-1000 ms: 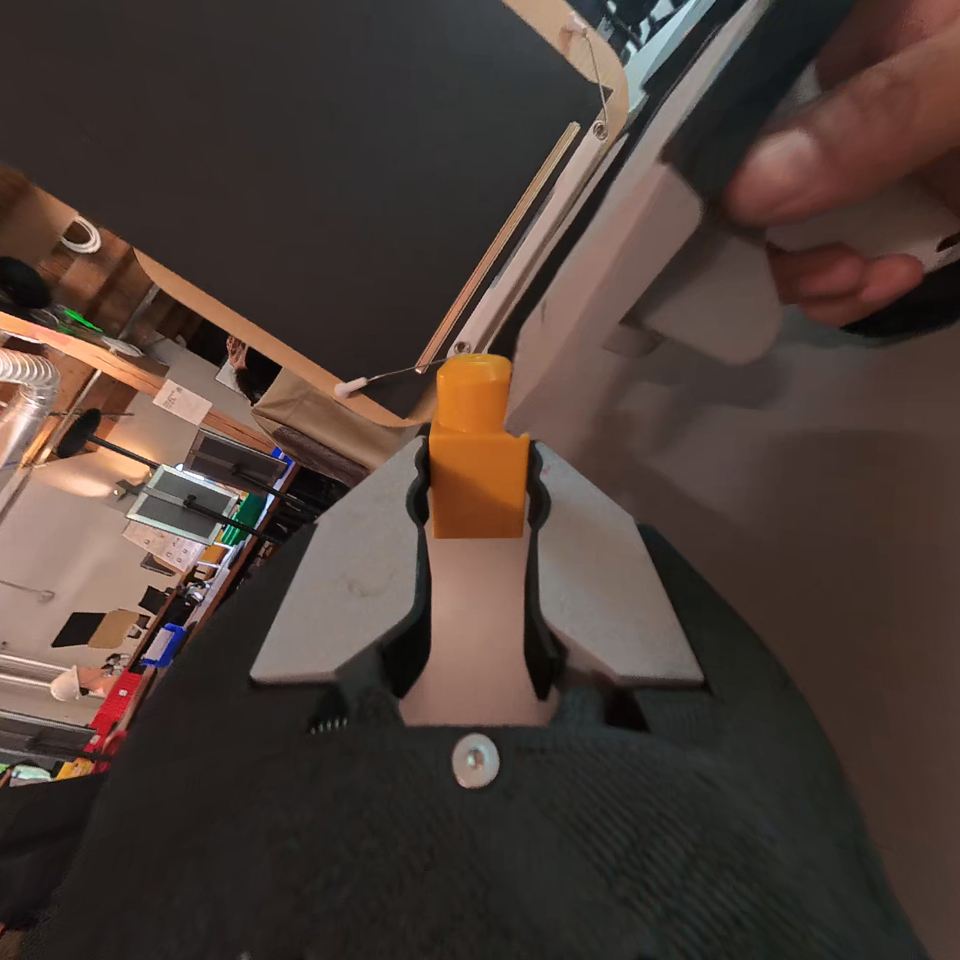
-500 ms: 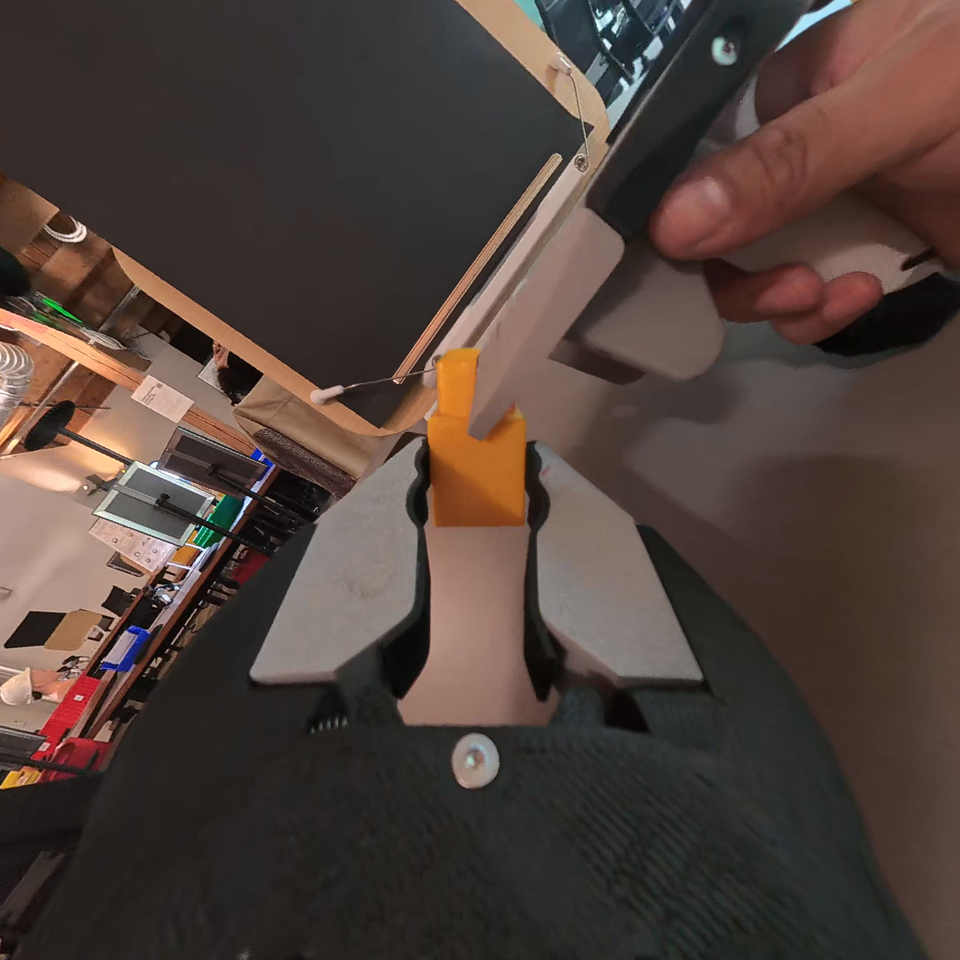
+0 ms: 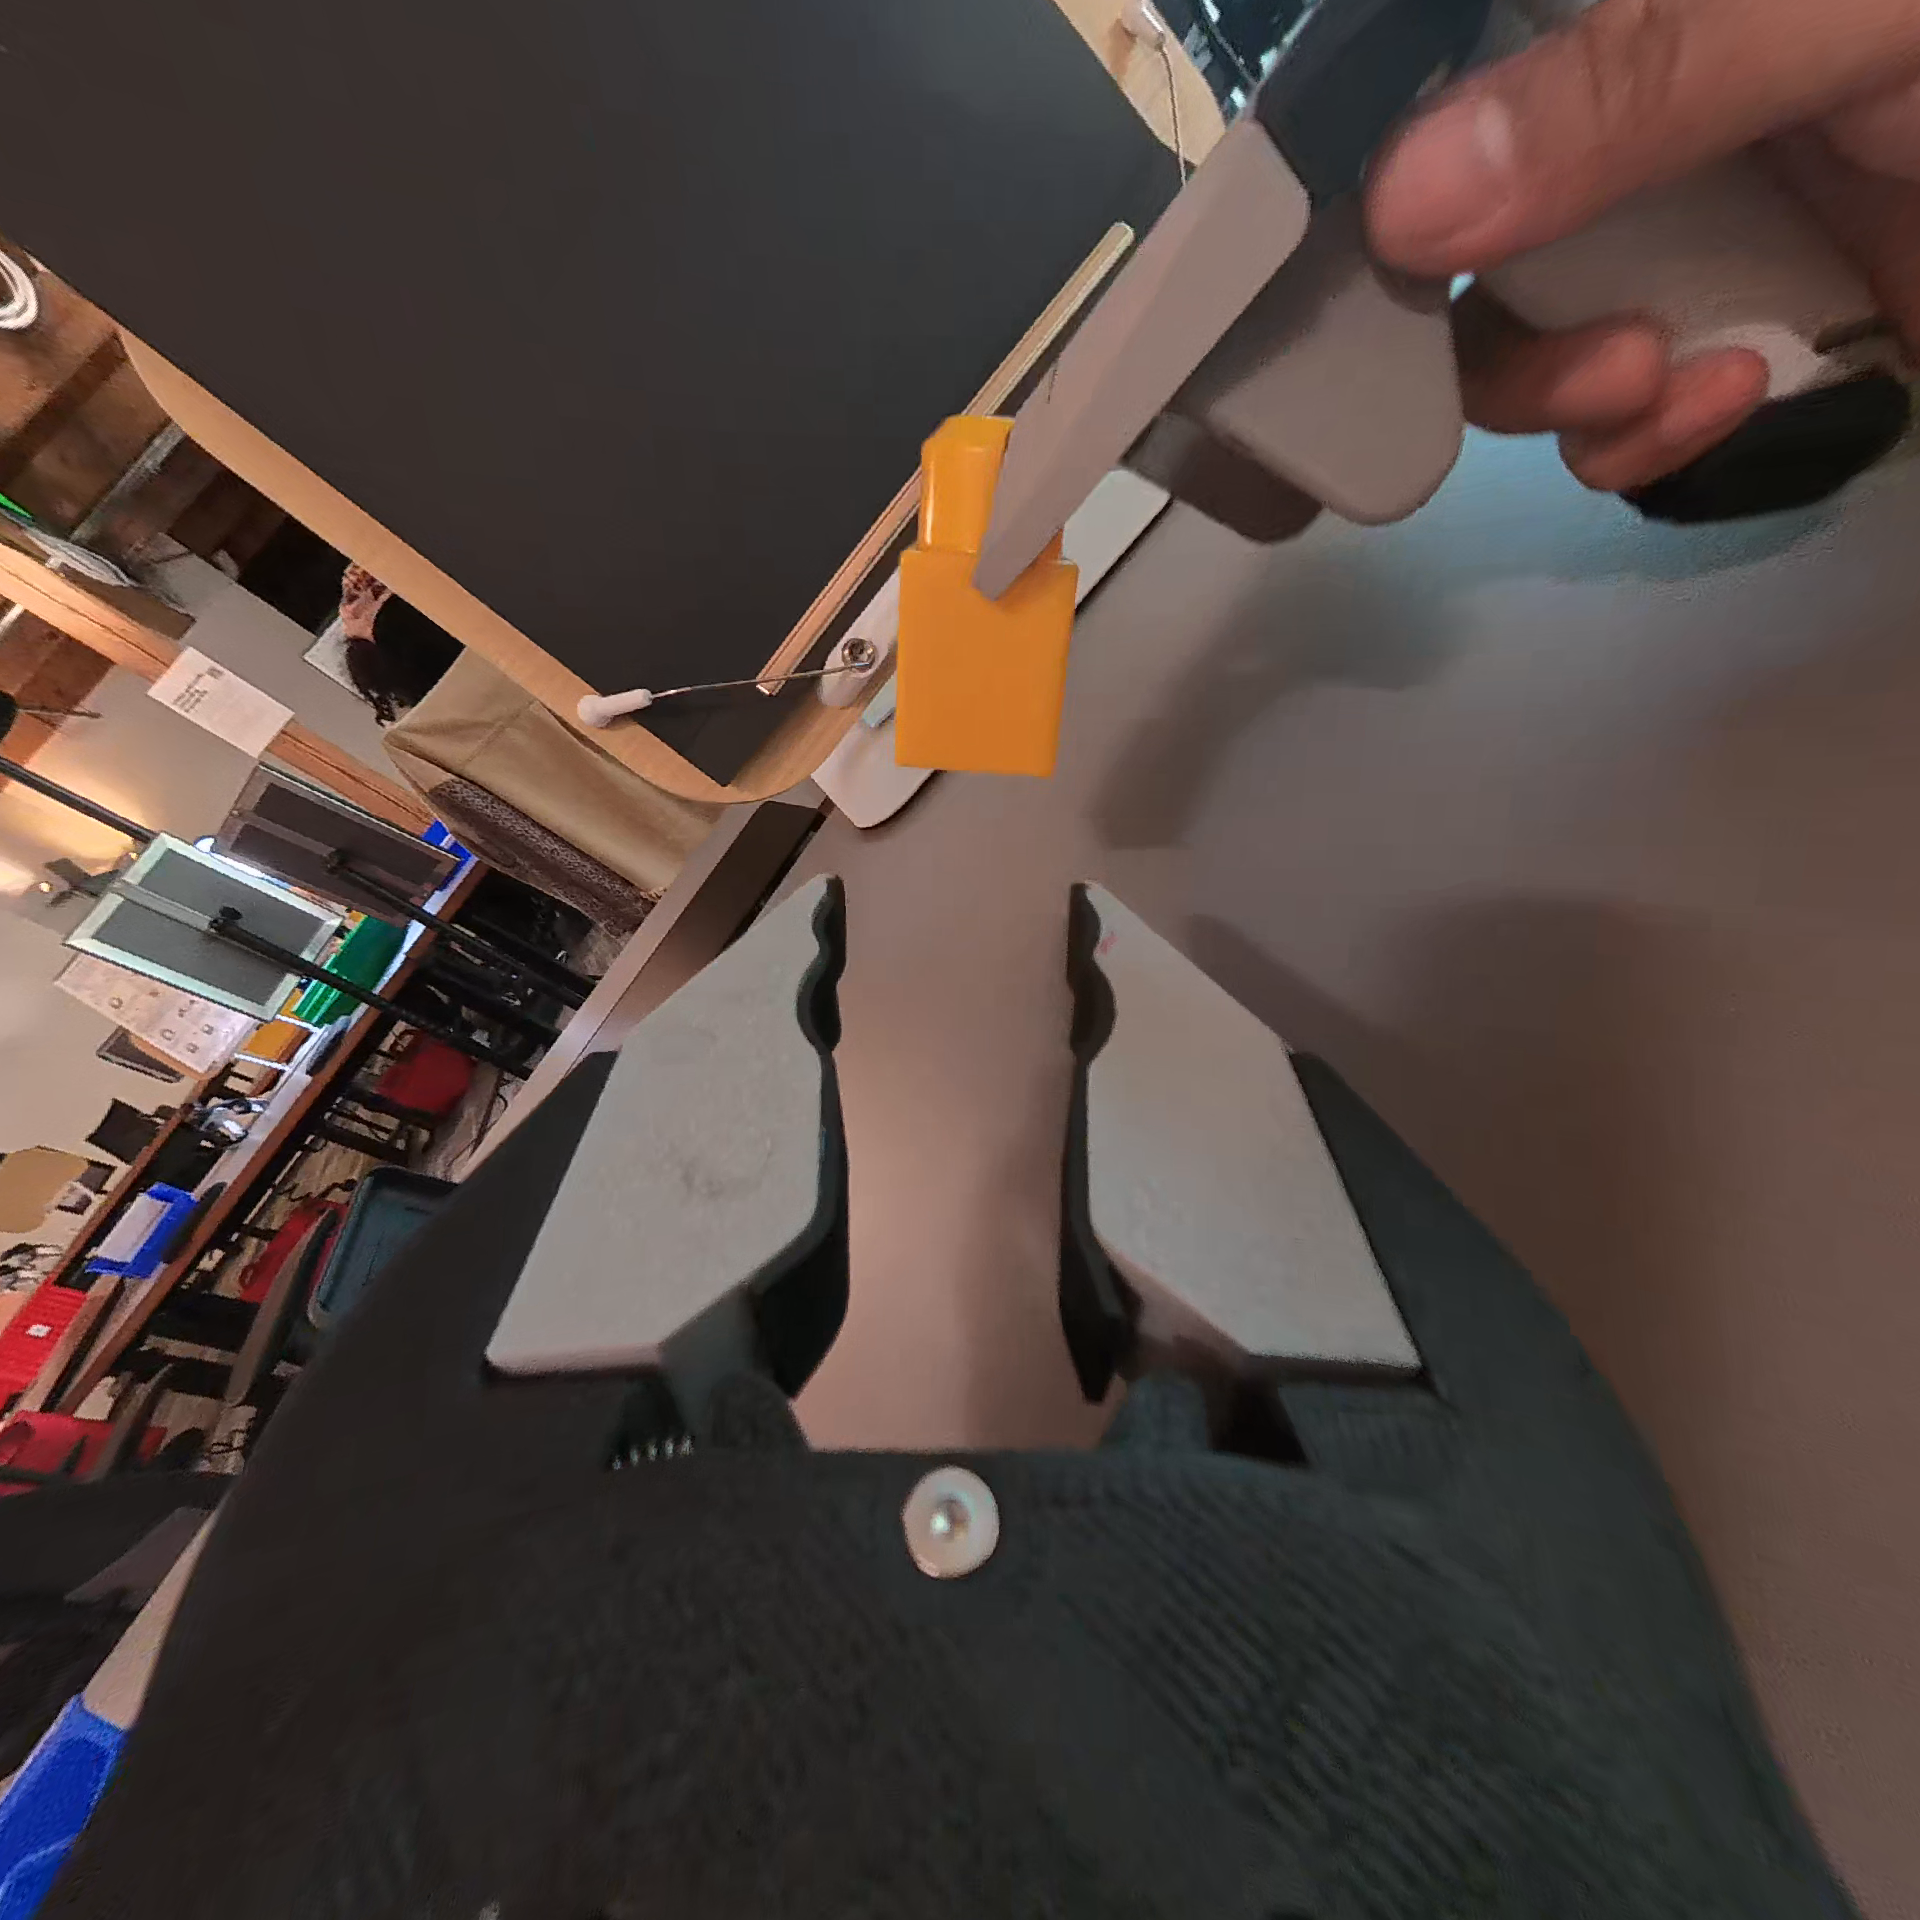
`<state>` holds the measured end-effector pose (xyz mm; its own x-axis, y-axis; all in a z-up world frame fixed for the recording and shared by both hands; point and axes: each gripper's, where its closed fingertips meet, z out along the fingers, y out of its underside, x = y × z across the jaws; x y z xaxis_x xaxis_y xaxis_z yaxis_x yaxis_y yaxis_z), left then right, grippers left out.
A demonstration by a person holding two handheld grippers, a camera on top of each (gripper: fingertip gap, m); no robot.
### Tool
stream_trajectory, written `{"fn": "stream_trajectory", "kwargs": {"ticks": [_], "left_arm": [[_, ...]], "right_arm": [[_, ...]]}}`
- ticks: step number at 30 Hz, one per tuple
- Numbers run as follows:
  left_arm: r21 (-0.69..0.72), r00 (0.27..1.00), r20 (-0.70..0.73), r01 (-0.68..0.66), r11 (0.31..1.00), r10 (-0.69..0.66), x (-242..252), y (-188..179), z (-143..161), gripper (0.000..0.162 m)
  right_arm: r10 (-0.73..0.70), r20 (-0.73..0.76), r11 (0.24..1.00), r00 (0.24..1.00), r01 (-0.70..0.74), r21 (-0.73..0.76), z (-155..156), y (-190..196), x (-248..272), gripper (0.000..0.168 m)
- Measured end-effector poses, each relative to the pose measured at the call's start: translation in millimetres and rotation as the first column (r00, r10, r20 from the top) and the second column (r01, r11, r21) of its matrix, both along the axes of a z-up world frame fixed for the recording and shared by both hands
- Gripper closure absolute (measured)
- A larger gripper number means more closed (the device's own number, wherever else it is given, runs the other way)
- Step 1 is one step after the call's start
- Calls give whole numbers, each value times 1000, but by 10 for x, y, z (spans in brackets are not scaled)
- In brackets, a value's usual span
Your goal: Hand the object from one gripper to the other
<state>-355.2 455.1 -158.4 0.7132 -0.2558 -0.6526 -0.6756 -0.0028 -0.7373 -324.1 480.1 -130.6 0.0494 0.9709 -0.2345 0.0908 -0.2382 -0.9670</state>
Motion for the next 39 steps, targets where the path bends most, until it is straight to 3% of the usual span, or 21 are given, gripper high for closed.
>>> {"fn": "stream_trajectory", "kwargs": {"ticks": [2, 4, 7, 10, 15, 19, 21, 24, 28, 34, 37, 39], "left_arm": [[-3, 1000, -19, 3, 1000, -3, 6, -10, -12, 119], [-26, 1000, -15, 23, 999, -24, 42, -30, -35, 124], [-154, 962, 233, 179, 972, -140, 263, -139, -75, 129], [-273, 876, 472, 250, 929, -97, 295, -180, -77, 121], [-303, 573, 819, 476, 826, -30, 325, -286, 107, 102], [-234, 312, 949, 605, 761, 43, 322, -316, 250, 101], [-193, 213, 975, 640, 744, 69, 301, -317, 314, 107], [-191, 181, 979, 617, 763, 98, 231, -266, 309, 110], [-128, 65, 991, 660, 740, 114, 234, -290, 400, 106], [-157, 95, 987, 656, 738, 127, 253, -279, 330, 109], [-152, 96, 988, 633, 759, 119, 211, -254, 325, 125], [-156, 104, 988, 631, 760, 117, 204, -252, 307, 125]], "right_arm": [[-9, 31, 990, 999, 5, 141, 44, -44, 26, 140], [-45, 92, 934, 995, 9, 358, 74, -104, 54, 140], [-227, 124, 690, 966, 70, 720, 115, -85, 131, 140], [-269, 109, 525, 957, 50, 850, 124, -193, 146, 140], [-350, 4, 173, 937, 61, 983, 245, -285, 209, 140], [-354, 9, -2, 935, -10, 1000, 123, -421, 159, 139], [-363, 10, -52, 932, -31, 998, 88, -443, 137, 139], [-361, 6, -106, 933, -48, 993, 66, -502, 92, 139], [-361, 1, -186, 933, -73, 980, 10, -570, 29, 139], [-342, 0, -235, 940, -86, 968, -49, -688, -41, 139], [-338, -21, -274, 941, -77, 959, -47, -735, -61, 139], [-342, -17, -270, 939, -81, 960, -66, -729, -66, 139]]}}
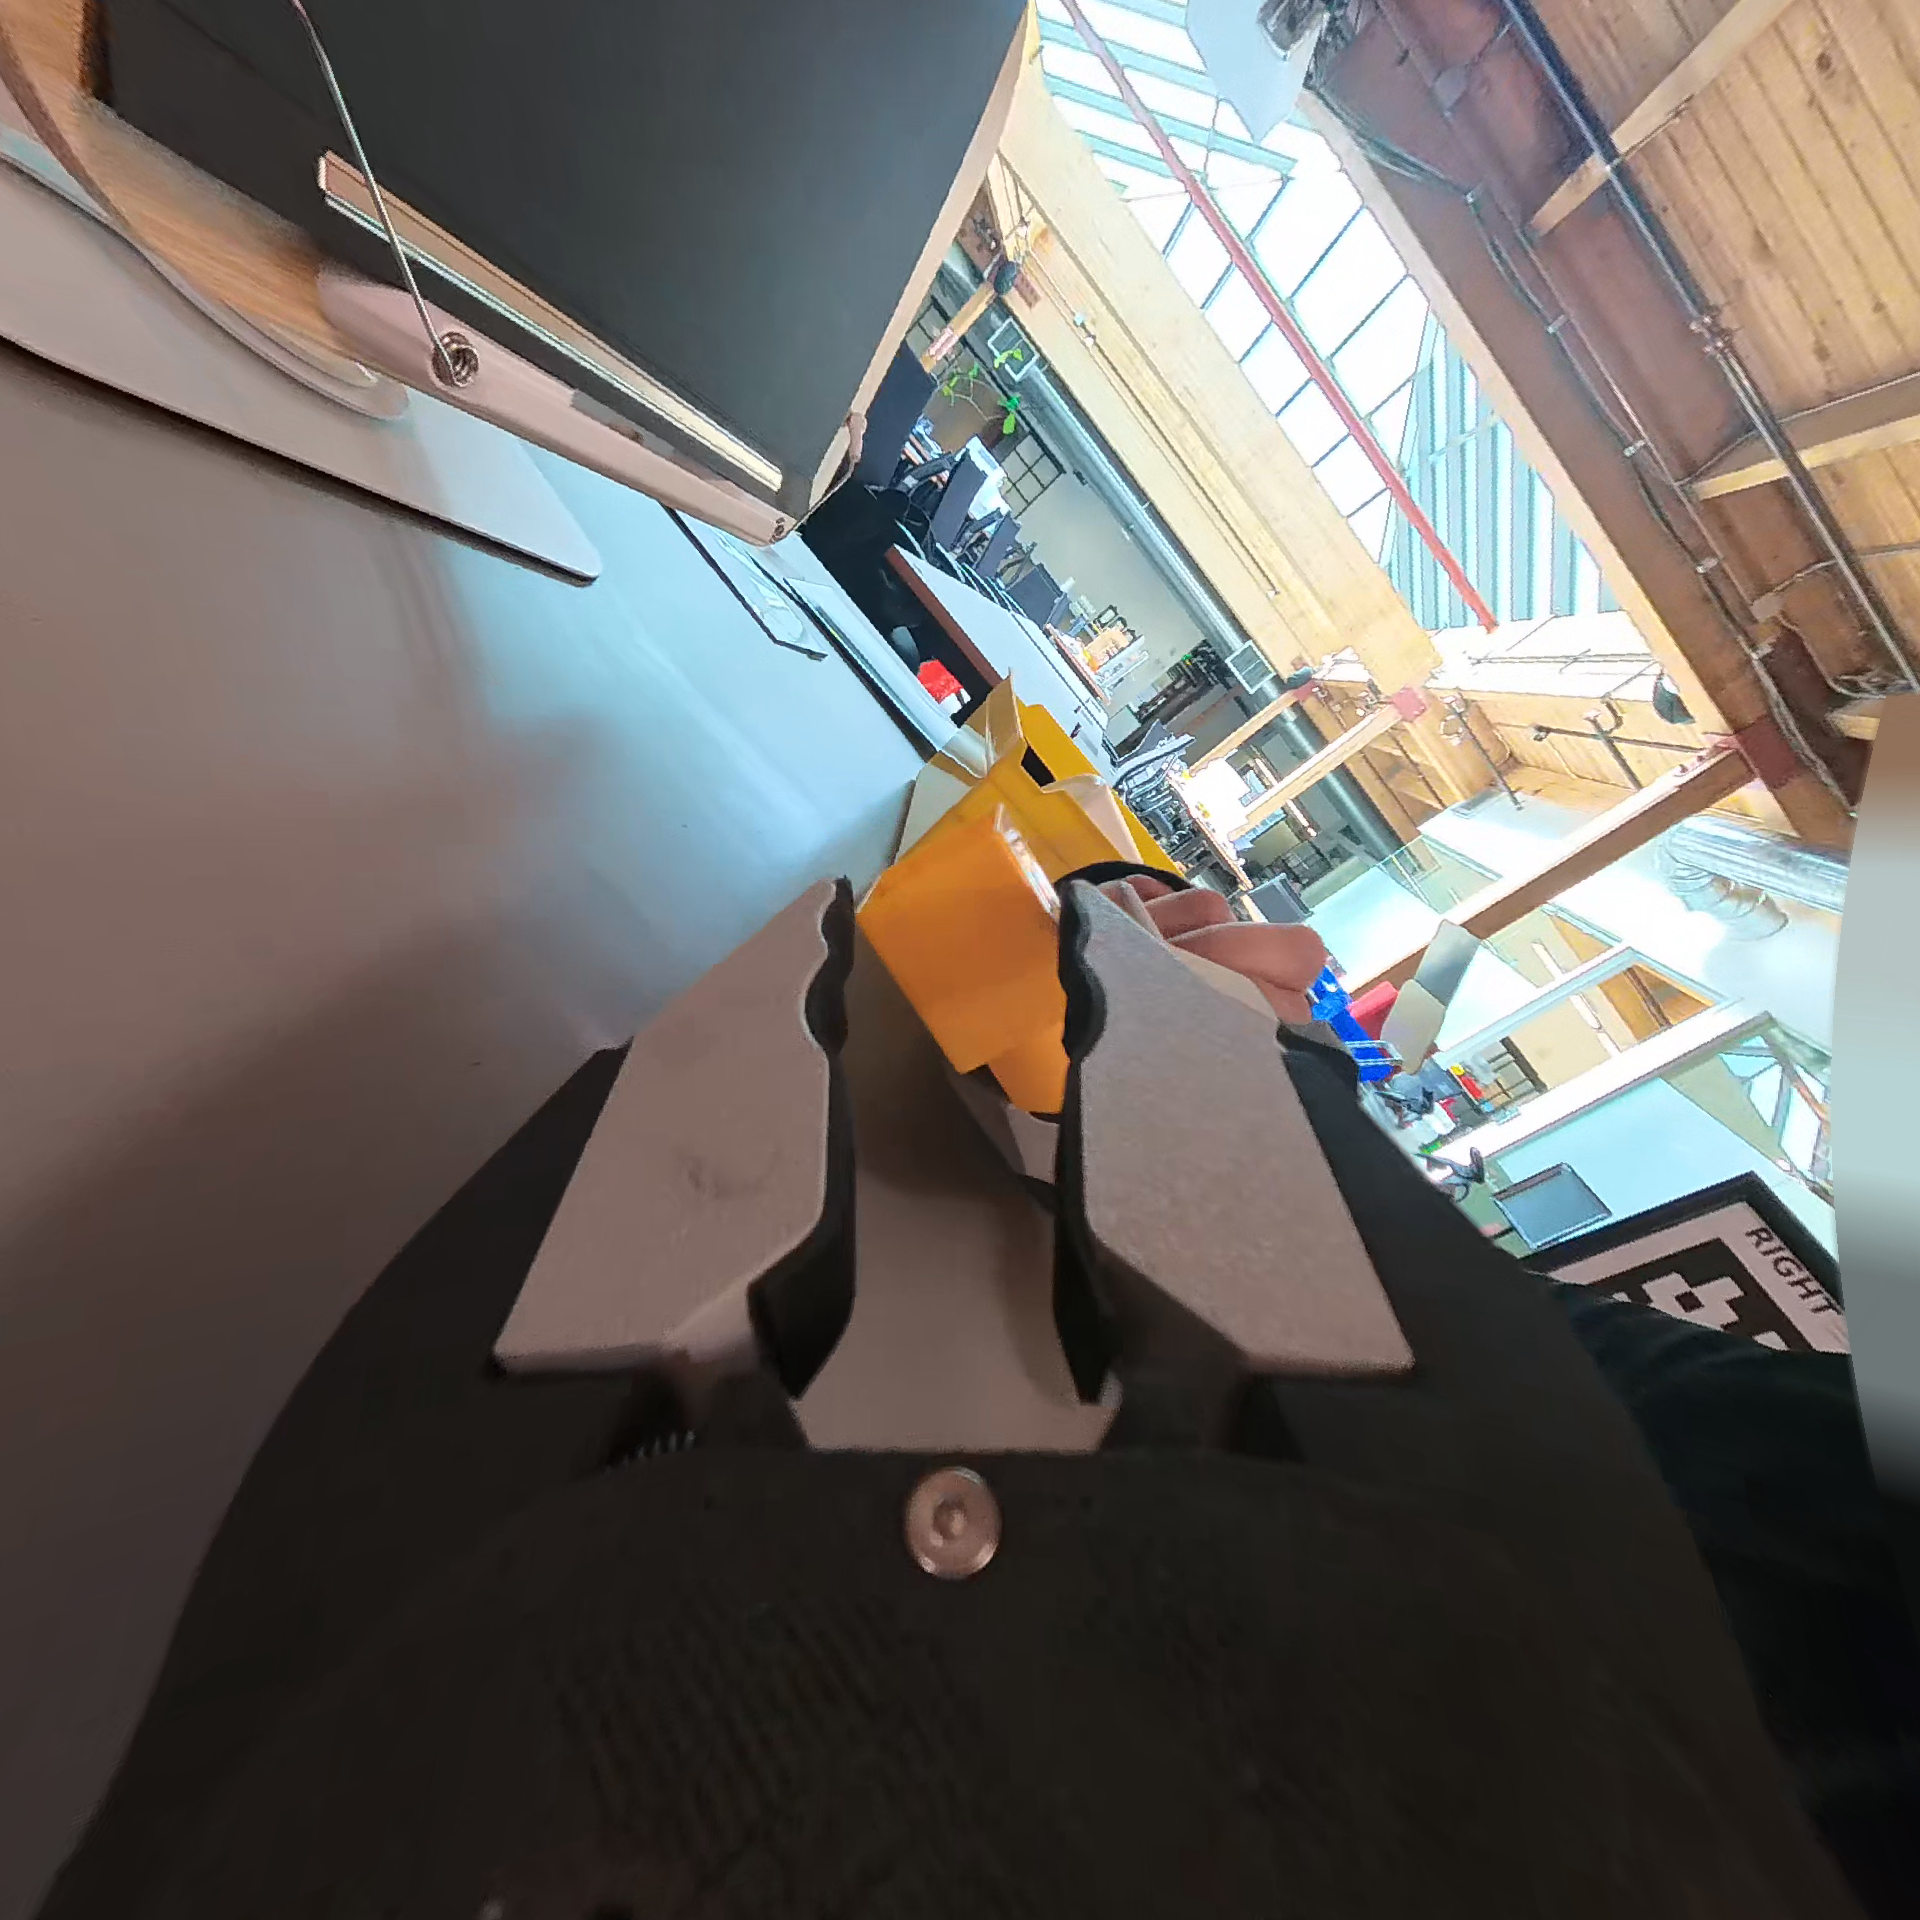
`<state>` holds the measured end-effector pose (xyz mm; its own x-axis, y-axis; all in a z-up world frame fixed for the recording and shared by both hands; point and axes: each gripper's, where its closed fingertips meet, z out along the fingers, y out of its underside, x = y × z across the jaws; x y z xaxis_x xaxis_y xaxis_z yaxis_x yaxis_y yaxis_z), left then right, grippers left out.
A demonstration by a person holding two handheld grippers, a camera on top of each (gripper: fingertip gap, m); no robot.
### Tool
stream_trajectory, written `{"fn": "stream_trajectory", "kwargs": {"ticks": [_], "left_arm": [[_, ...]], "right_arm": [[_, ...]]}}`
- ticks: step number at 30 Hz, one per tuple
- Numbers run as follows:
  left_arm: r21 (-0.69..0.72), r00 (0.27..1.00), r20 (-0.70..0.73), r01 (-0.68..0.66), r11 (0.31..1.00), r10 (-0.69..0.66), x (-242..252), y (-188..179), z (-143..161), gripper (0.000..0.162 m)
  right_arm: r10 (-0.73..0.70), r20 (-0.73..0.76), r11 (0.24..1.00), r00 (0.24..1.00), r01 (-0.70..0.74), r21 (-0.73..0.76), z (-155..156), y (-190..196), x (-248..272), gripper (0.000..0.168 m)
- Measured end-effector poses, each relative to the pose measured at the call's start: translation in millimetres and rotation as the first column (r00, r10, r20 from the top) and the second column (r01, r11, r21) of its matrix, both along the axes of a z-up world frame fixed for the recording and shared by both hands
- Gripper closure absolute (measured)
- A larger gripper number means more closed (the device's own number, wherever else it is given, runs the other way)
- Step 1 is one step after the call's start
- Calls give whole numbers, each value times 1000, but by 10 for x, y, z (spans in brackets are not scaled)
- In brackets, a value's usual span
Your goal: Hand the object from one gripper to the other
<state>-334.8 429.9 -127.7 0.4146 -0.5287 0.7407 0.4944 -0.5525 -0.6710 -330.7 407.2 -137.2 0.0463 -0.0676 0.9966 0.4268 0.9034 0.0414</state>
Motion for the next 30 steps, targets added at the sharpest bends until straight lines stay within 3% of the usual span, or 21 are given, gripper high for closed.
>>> {"fn": "stream_trajectory", "kwargs": {"ticks": [10, 11, 12, 14, 15, 17, 19, 21, 25, 28, 30], "left_arm": [[29, 998, 49, -32, 999, 31, -133, 31, 68, 129], [53, 995, 77, -63, 997, 59, -215, 37, 115, 162], [54, 988, 133, -88, 995, 80, -301, 47, 168, 162], [45, 978, 187, -98, 994, 88, -404, 55, 216, 162], [30, 982, 155, -112, 993, 106, -411, 82, 155, 162], [-3, 987, -21, -158, 987, 158, -368, 183, -95, 162], [32, 959, -129, -251, 967, 253, -385, 288, -185, 162], [41, 966, -149, -209, 977, 213, -264, 261, -173, 162], [72, 912, -384, -122, 990, 141, -199, 198, -398, 162], [68, 957, -267, -99, 993, 114, -163, 185, -261, 157], [65, 977, -210, -30, 997, 43, -74, 120, -179, 138]], "right_arm": [[64, -71, 993, 995, -71, -98, -40, -8, 4, 137], [60, -56, 985, 997, -68, -157, -79, 15, 6, 131], [60, -48, 968, 997, -70, -242, -120, 39, 9, 135], [78, -5, 860, 997, -69, -506, -297, 82, -9, 146], [70, 15, 755, 997, -44, -654, -417, 128, -32, 165], [-7, 156, 604, 988, 129, -786, -748, 323, -42, 168], [-178, 282, 553, 943, 332, -764, -1009, 615, 30, 168], [-207, 237, 555, 949, 314, -770, -910, 675, 51, 168], [-200, 147, 507, 969, 231, -831, -790, 799, 47, 168], [-165, 149, 438, 975, 208, -875, -782, 758, 18, 168], [-93, 131, 350, 987, 156, -924, -742, 615, -1, 168]]}}
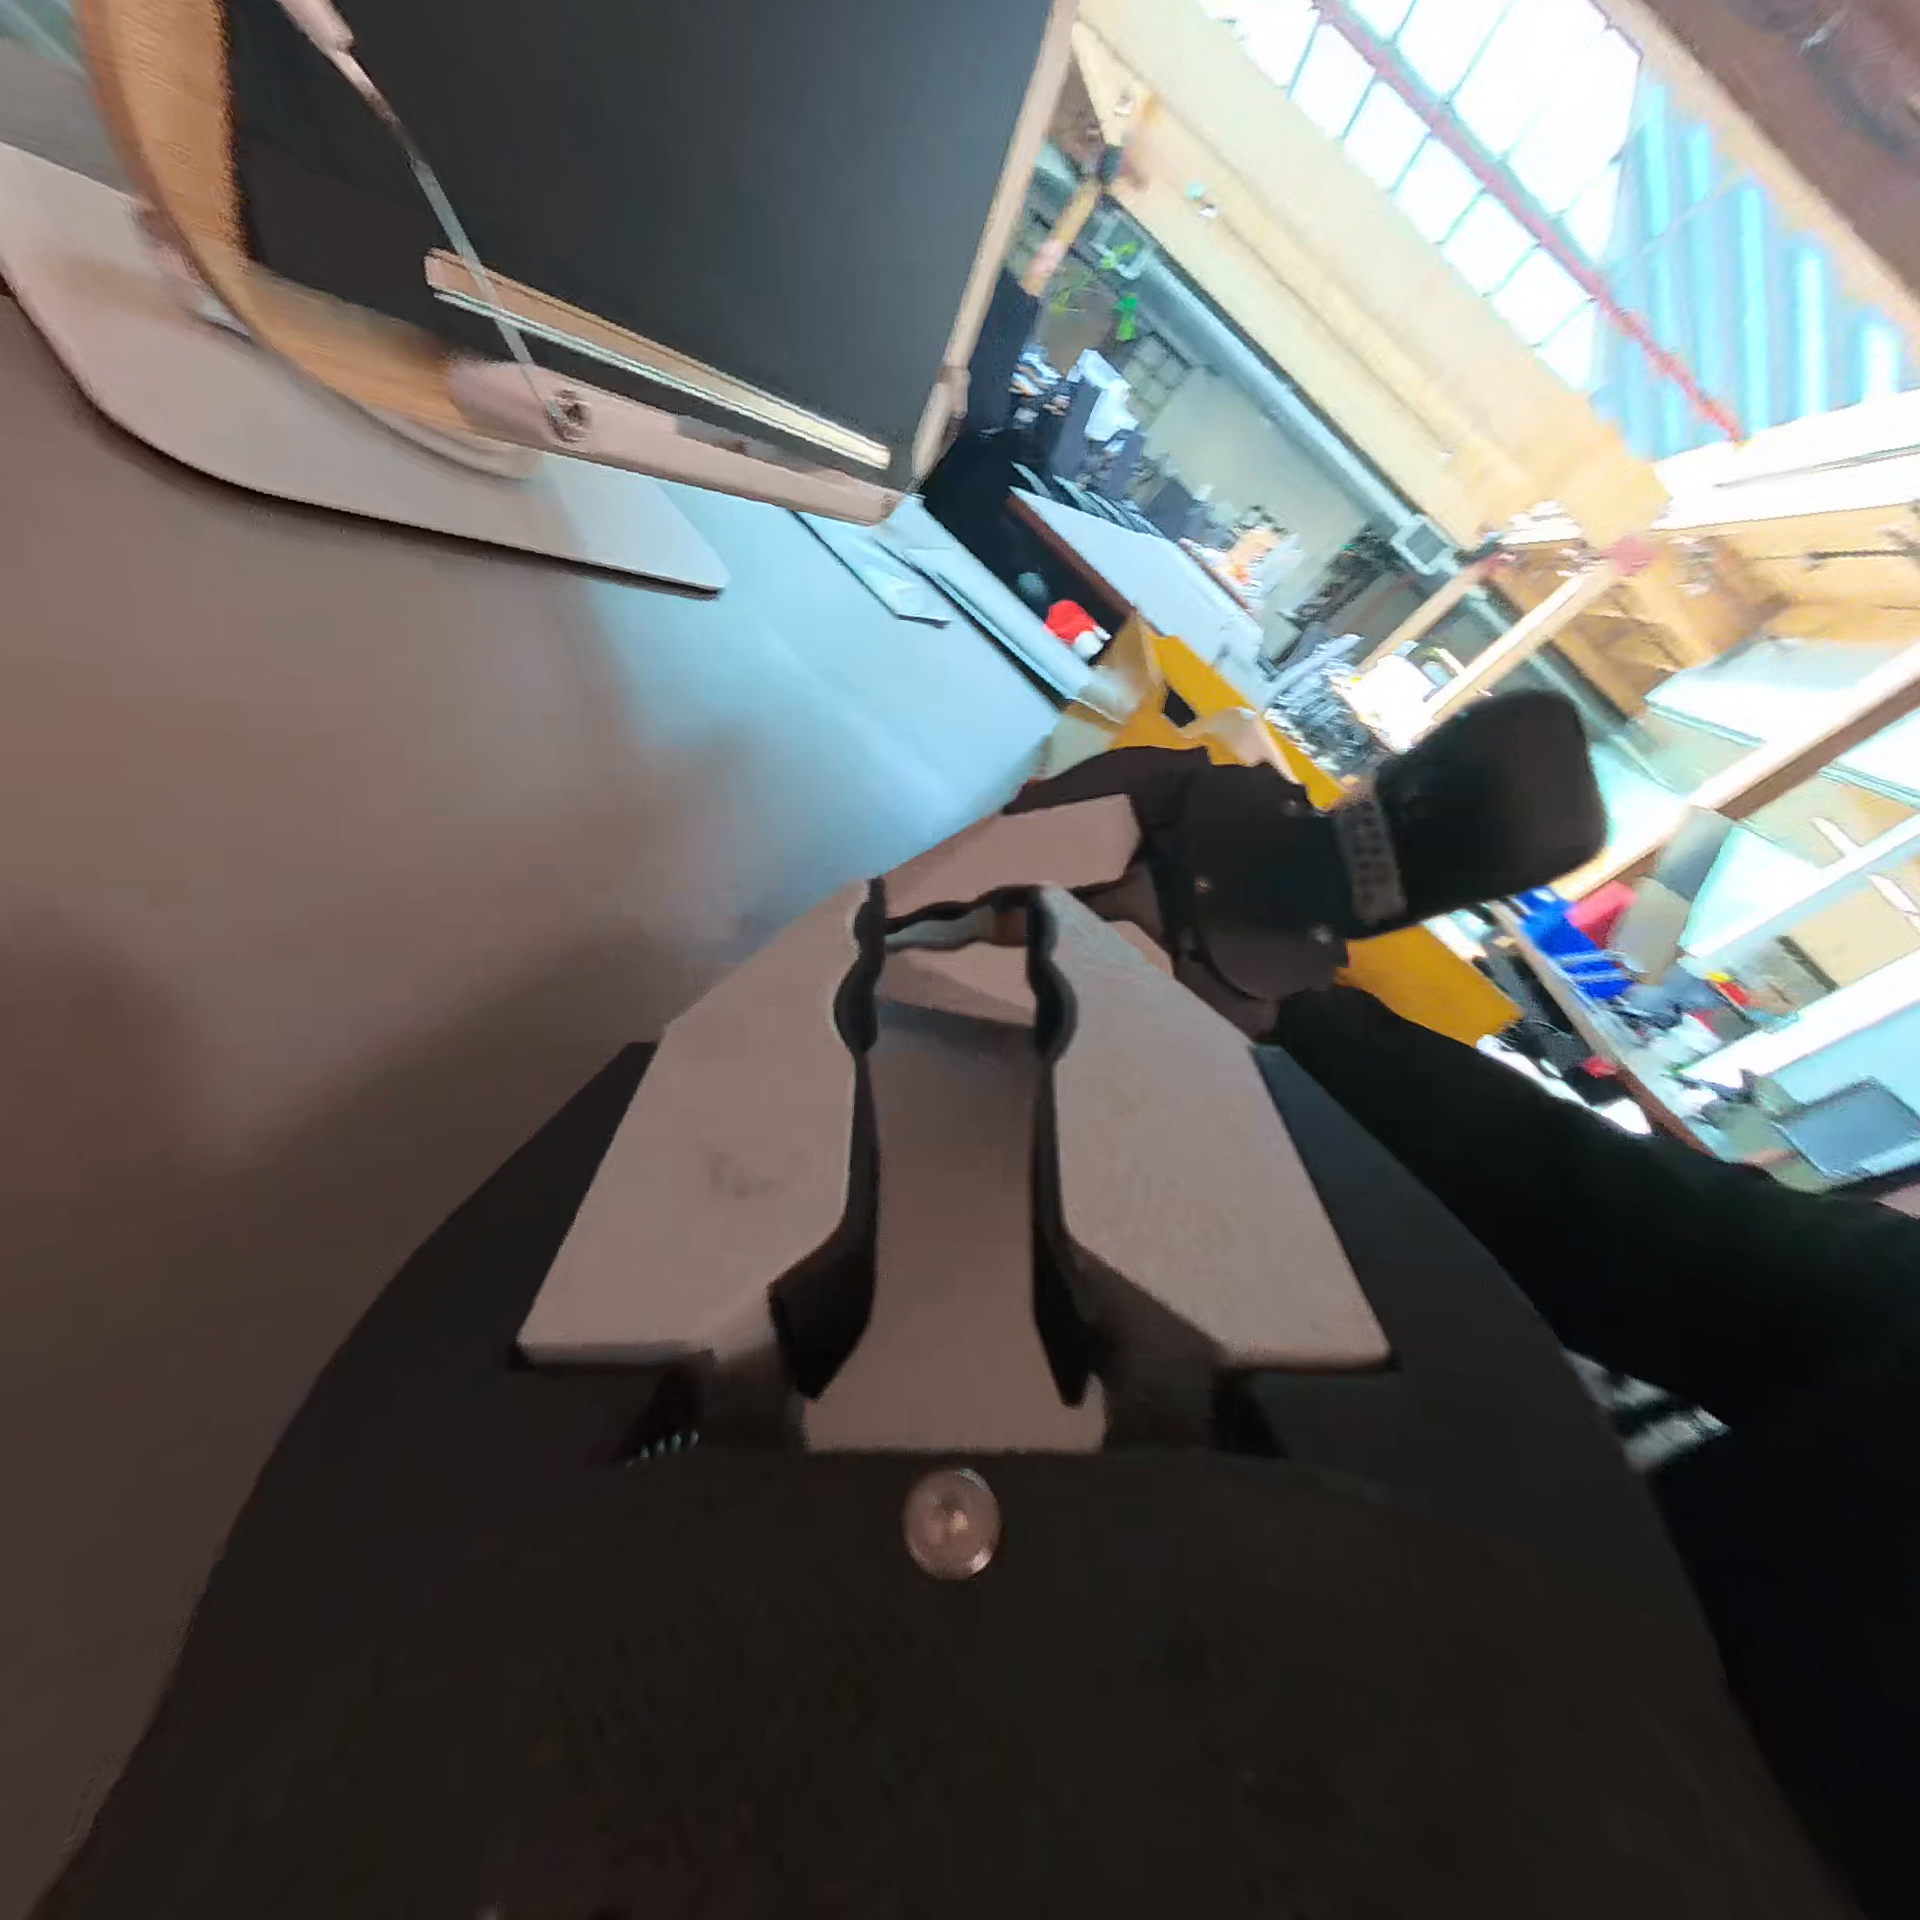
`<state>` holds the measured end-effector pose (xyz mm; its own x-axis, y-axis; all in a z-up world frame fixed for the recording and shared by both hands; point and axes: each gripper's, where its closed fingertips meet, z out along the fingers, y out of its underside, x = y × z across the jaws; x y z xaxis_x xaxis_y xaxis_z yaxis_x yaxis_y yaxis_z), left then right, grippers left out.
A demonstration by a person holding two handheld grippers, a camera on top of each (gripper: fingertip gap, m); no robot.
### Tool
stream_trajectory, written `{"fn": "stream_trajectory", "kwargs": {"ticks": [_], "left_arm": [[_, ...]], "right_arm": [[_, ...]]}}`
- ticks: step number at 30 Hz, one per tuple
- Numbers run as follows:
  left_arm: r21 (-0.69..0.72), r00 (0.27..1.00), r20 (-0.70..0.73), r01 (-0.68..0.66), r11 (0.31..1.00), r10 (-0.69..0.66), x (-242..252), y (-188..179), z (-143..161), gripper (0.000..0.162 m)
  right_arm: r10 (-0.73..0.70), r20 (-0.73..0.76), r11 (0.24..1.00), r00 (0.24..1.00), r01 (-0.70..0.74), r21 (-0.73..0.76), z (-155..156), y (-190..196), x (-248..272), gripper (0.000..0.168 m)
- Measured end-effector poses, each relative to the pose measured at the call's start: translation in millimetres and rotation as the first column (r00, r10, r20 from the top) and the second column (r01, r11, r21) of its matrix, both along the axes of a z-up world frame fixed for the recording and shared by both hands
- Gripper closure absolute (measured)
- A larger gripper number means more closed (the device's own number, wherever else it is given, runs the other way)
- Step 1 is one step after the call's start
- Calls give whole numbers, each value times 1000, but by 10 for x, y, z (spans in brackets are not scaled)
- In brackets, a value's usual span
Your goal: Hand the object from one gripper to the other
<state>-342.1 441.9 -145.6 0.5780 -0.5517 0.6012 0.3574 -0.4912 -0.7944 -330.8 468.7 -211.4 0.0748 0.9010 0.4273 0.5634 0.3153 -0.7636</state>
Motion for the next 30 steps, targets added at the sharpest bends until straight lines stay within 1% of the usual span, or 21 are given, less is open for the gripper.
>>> {"fn": "stream_trajectory", "kwargs": {"ticks": [2, 3, 4, 5, 7, 9, 11, 12, 14, 15, 16, 18, 19, 20, 21, 23, 25, 27, 29, 30], "left_arm": [[40, 999, -27, 30, 999, -29, 42, -41, 54, 125], [65, 997, -75, 24, 998, -19, 40, -40, 68, 113], [90, 990, -140, 17, 996, -4, 35, -41, 69, 106], [123, 977, -215, 15, 992, 12, 31, -52, 77, 105], [225, 940, -335, 20, 974, 58, 42, -109, 151, 100], [289, 914, -386, -11, 957, 127, 20, -210, 231, 104], [292, 907, -401, -5, 956, 127, 85, -493, 366, 105], [293, 889, -438, 3, 956, 131, 111, -681, 425, 102], [296, 815, -551, -14, 955, 182, 92, -1084, 573, 93], [303, 763, -613, -10, 953, 203, 84, -1312, 683, 88], [321, 692, -680, -14, 947, 241, 50, -1528, 834, 86], [393, 511, -782, -42, 918, 358, -77, -1932, 1276, 90], [426, 438, -803, -52, 903, 404, -123, -2128, 1542, 96], [453, 388, -809, -69, 889, 442, -158, -2314, 1812, 99], [471, 354, -808, -93, 877, 471, -188, -2490, 2064, 98], [504, 305, -795, -151, 851, 525, -244, -2816, 2485, 95], [546, 295, -763, -182, 818, 575, -225, -3130, 2750, 97], [572, 282, -743, -205, 795, 607, -199, -3412, 2815, 97], [586, 248, -736, -234, 776, 630, -222, -3633, 2788, 99], [576, 253, -737, -250, 778, 627, -216, -3720, 2746, 101]], "right_arm": [[61, -49, 985, 997, -68, -157, 68, -183, -26, 144], [92, -58, 964, 994, -104, -244, 90, -277, -36, 126], [102, -64, 944, 993, -117, -307, 122, -320, -43, 114], [93, -78, 933, 993, -114, -341, 161, -316, -47, 106], [95, -132, 915, 987, -139, -378, 240, -334, -42, 102], [126, -151, 893, 980, -178, -412, 246, -437, 19, 104], [137, -147, 880, 980, -189, -436, 282, -594, 127, 94], [141, -162, 875, 977, -200, -441, 364, -708, 194, 92], [154, -212, 867, 965, -235, -439, 646, -961, 361, 92], [170, -222, 860, 960, -255, -442, 817, -1097, 454, 90], [182, -214, 860, 960, -261, -438, 1003, -1215, 548, 86], [210, -170, 881, 963, -262, -393, 1431, -1435, 736, 79], [214, -152, 898, 965, -256, -357, 1680, -1526, 827, 78], [206, -137, 916, 969, -240, -320, 1936, -1598, 920, 75], [195, -127, 931, 972, -225, -288, 2191, -1672, 1016, 73], [179, -136, 952, 974, -207, -226, 2683, -1838, 1219, 73], [161, -171, 970, 972, -188, -156, 3102, -2017, 1431, 75], [172, -197, 977, 965, -192, -89, 3376, -2248, 1637, 76], [183, -197, 981, 963, -191, -21, 3541, -2443, 1822, 79], [194, -196, 980, 961, -201, -12, 3589, -2544, 1907, 84]]}}
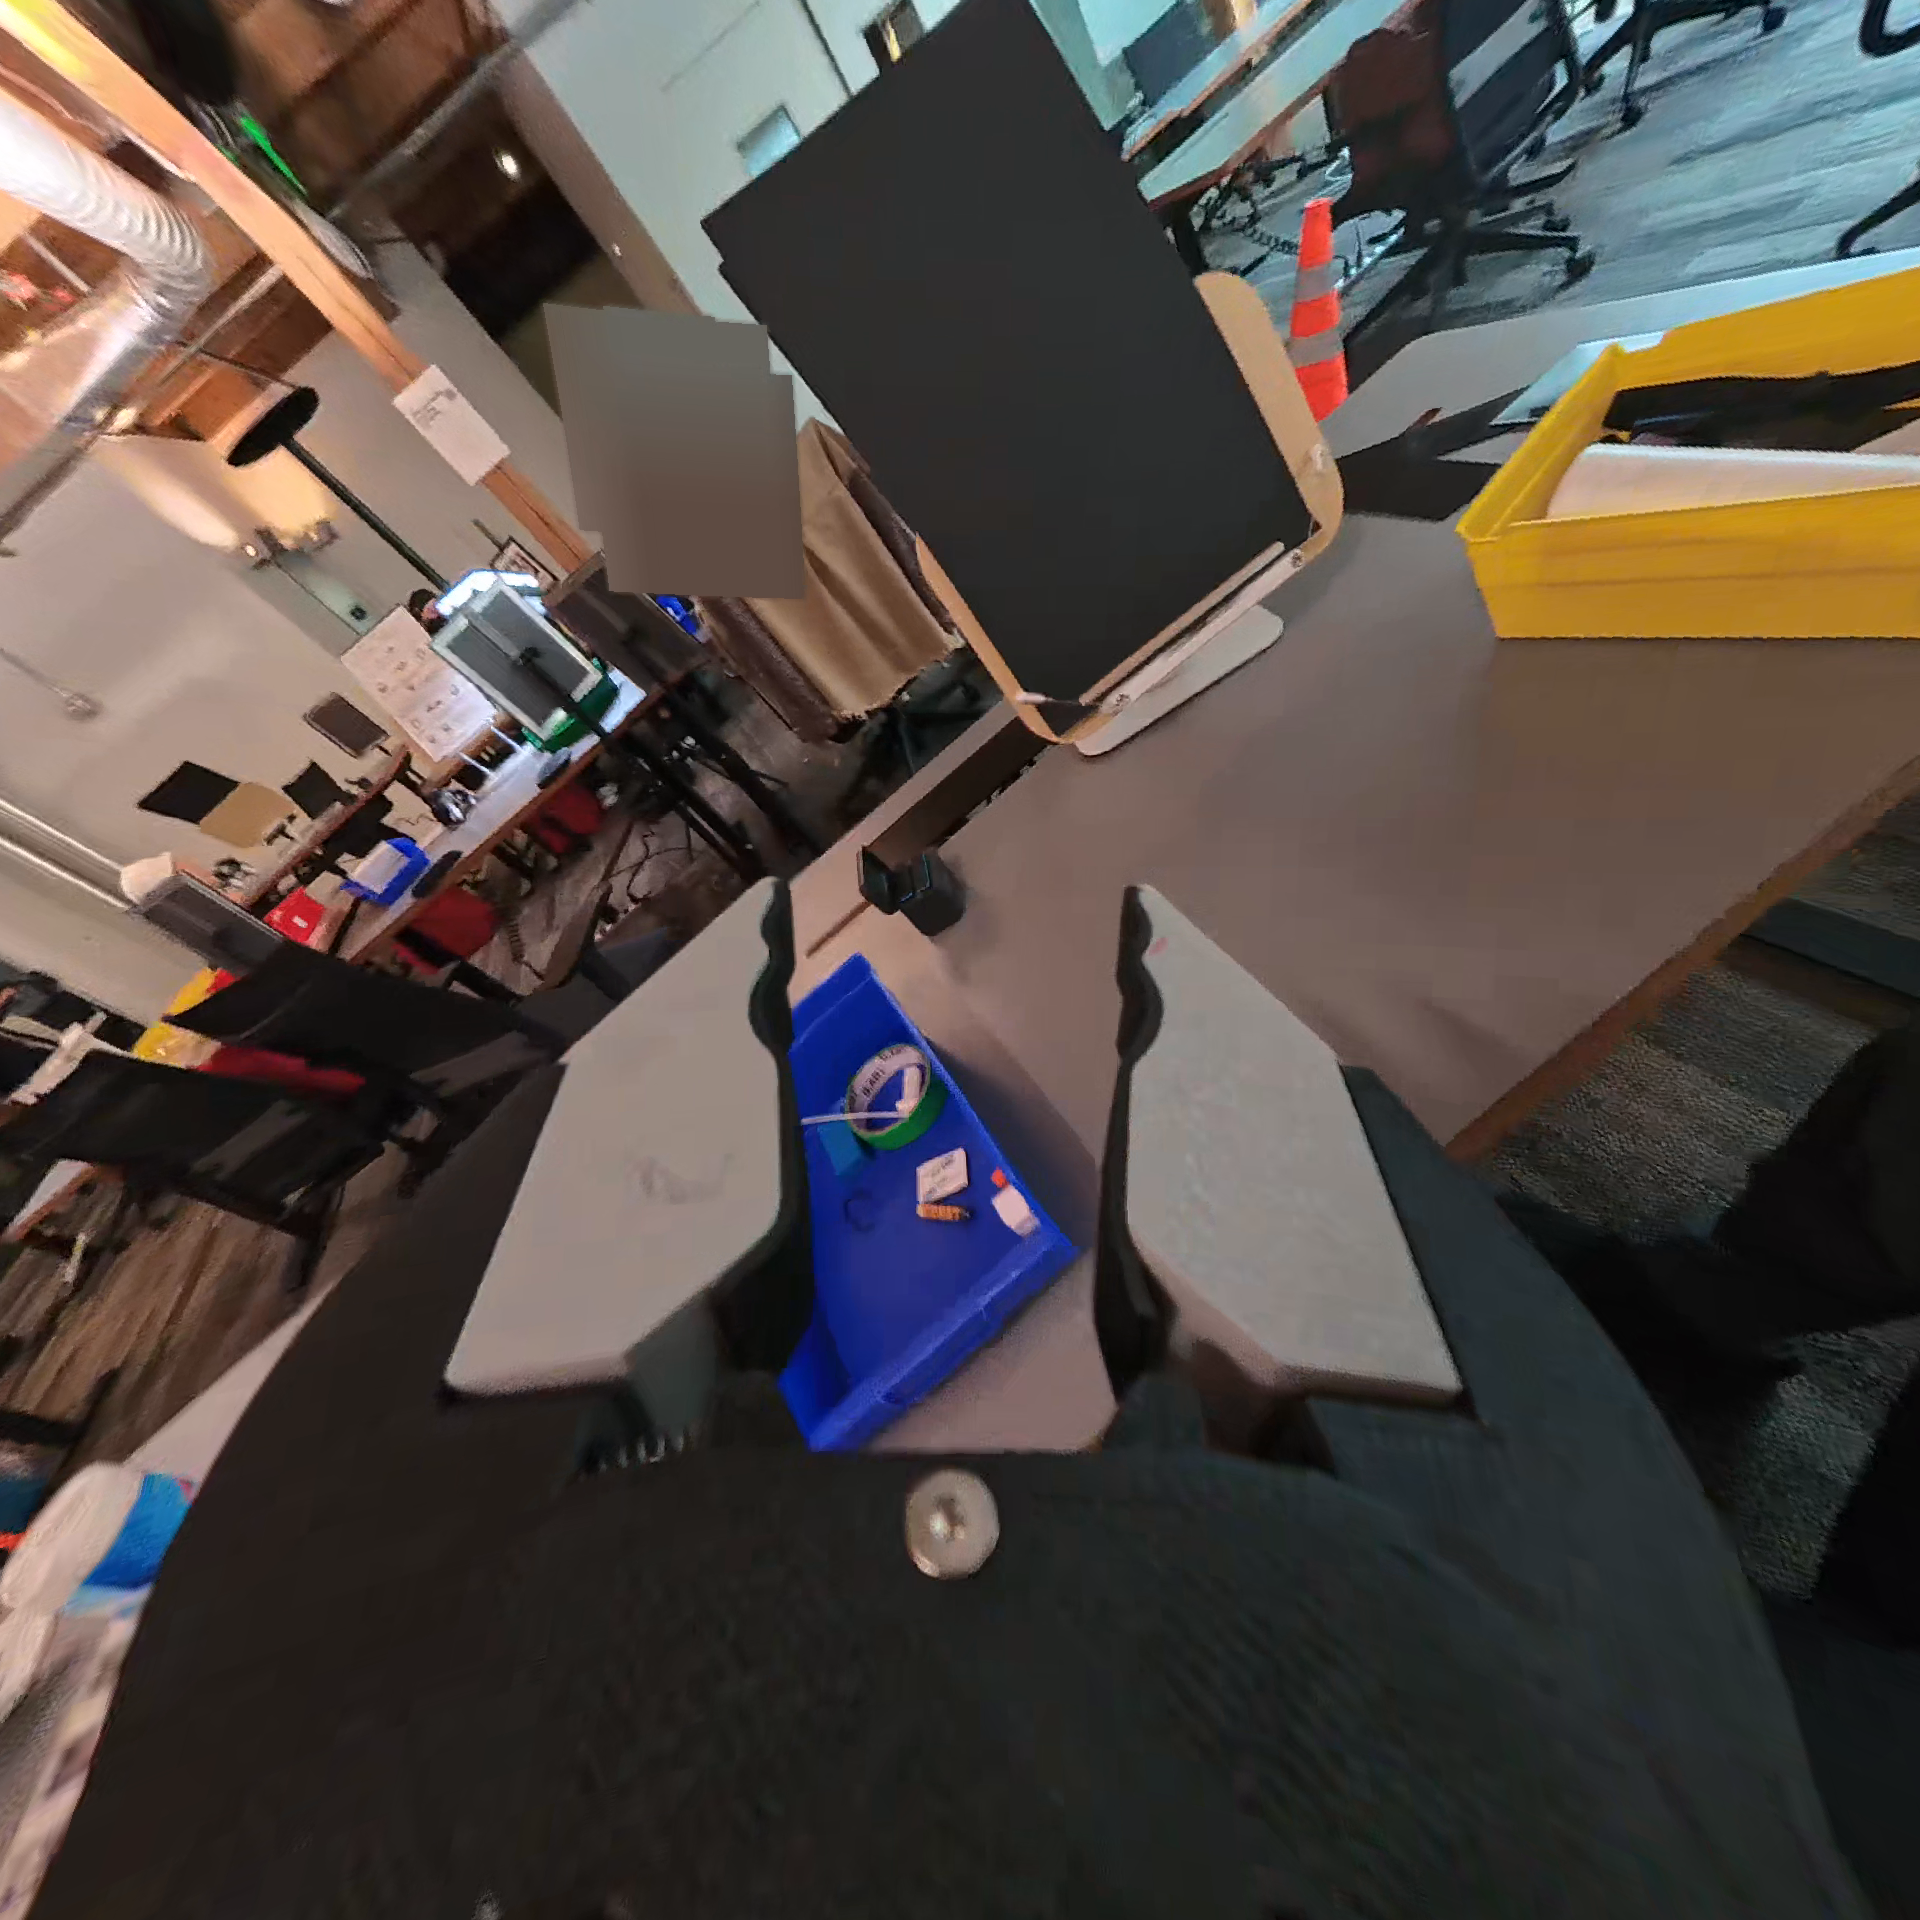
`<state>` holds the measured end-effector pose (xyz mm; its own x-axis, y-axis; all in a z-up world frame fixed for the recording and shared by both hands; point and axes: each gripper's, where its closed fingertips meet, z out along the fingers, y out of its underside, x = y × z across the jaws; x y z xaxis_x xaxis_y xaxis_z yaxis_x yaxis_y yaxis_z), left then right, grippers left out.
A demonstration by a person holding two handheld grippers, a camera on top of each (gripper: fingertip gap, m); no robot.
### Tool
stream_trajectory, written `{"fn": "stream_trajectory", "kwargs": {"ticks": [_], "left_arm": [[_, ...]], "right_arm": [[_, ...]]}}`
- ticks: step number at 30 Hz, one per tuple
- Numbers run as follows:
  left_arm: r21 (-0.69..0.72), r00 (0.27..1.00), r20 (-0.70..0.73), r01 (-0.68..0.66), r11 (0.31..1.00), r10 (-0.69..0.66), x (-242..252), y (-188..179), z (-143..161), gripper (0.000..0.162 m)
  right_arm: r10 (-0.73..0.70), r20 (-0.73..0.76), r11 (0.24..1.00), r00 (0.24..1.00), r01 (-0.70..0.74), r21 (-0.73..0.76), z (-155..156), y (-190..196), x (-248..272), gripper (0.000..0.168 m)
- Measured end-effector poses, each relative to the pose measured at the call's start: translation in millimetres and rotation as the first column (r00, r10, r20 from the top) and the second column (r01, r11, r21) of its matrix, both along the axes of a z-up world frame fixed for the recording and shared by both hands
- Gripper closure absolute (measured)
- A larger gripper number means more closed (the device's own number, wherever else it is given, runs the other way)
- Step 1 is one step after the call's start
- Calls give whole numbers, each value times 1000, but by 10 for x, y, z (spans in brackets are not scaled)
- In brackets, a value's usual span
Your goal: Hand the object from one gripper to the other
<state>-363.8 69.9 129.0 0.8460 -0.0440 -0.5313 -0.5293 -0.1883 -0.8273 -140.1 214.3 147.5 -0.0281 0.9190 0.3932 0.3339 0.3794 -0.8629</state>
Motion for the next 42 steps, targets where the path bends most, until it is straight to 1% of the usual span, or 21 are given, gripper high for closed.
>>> {"fn": "stream_trajectory", "kwargs": {"ticks": [2, 5, 8, 10, 12, 15, 17, 20, 22, 24, 25, 26, 27, 28, 29, 31, 33, 35, 37, 40, 42], "left_arm": [[-37, 999, 39, 1, 999, 0, 32, -141, -130, 99], [-50, 999, 23, -46, 998, 47, -11, -323, -241, 97], [-64, 994, 101, -27, 998, 34, 63, -443, -467, 98], [-104, 987, 156, -12, 995, 28, 134, -494, -830, 97], [-157, 971, 240, 24, 987, 14, 296, -555, -1395, 96], [-267, 932, 362, 83, 960, 20, 675, -724, -2523, 99], [-321, 907, 418, 94, 942, 51, 898, -873, -3256, 105], [-365, 879, 452, 27, 931, 151, 1005, -1062, -4100, 117], [-444, 870, 428, -34, 895, 245, 953, -1177, -4510, 118], [-518, 909, 316, -74, 852, 271, 852, -1189, -4647, 118], [-507, 926, 255, -118, 854, 279, 759, -1137, -4640, 119], [-492, 932, 223, -146, 858, 286, 689, -1082, -4650, 119], [-496, 929, 218, -160, 854, 300, 644, -1051, -4700, 119], [-520, 923, 229, -152, 840, 309, 626, -1045, -4769, 119], [-548, 919, 238, -141, 825, 316, 605, -1059, -4828, 119], [-583, 910, 223, -164, 796, 351, 475, -1170, -4904, 120], [-599, 871, 207, -247, 761, 446, 211, -1401, -4968, 118], [-607, 793, 228, -337, 719, 564, -90, -1678, -4997, 117], [-597, 715, 271, -401, 695, 645, -306, -1918, -5015, 122], [-598, 641, 326, -429, 677, 695, -389, -2191, -5111, 125], [-581, 622, 312, -473, 662, 718, -436, -2369, -5137, 126]], "right_arm": [[16, 15, 1000, 1000, -16, 2, 29, -156, 142, 92], [-11, 25, 999, 1000, 10, 43, 20, -233, 306, 90], [4, 34, 1000, 999, -4, -1, -144, -346, 410, 89], [45, 52, 998, 998, -42, -53, -414, -461, 451, 89], [129, 98, 983, 987, -114, -143, -858, -682, 492, 90], [292, 169, 926, 941, -234, -298, -1771, -1199, 565, 90], [382, 208, 878, 900, -284, -386, -2514, -1554, 581, 95], [411, 323, 848, 852, -228, -479, -3861, -1848, 495, 103], [372, 444, 865, 815, -131, -484, -4789, -1795, 411, 106], [299, 558, 906, 774, -46, -420, -5628, -1531, 306, 110], [253, 645, 927, 722, 9, -374, -6021, -1352, 299, 104], [260, 721, 918, 642, 66, -390, -6341, -1269, 298, 91], [298, 766, 897, 569, 108, -429, -6604, -1221, 257, 95], [314, 795, 888, 519, 135, -439, -6872, -1133, 190, 108], [283, 825, 902, 490, 157, -403, -7174, -978, 100, 114], [230, 854, 890, 466, 254, -378, -7796, -753, -103, 103], [185, 868, 837, 460, 390, -385, -8433, -610, -288, 104], [132, 877, 736, 462, 546, -399, -9047, -509, -463, 109], [87, 903, 640, 420, 671, -373, -9636, -437, -567, 107], [21, 924, 534, 382, 777, -333, -10319, -343, -795, 104], [-51, 948, 526, 313, 816, -241, -10682, -211, -827, 102]]}}
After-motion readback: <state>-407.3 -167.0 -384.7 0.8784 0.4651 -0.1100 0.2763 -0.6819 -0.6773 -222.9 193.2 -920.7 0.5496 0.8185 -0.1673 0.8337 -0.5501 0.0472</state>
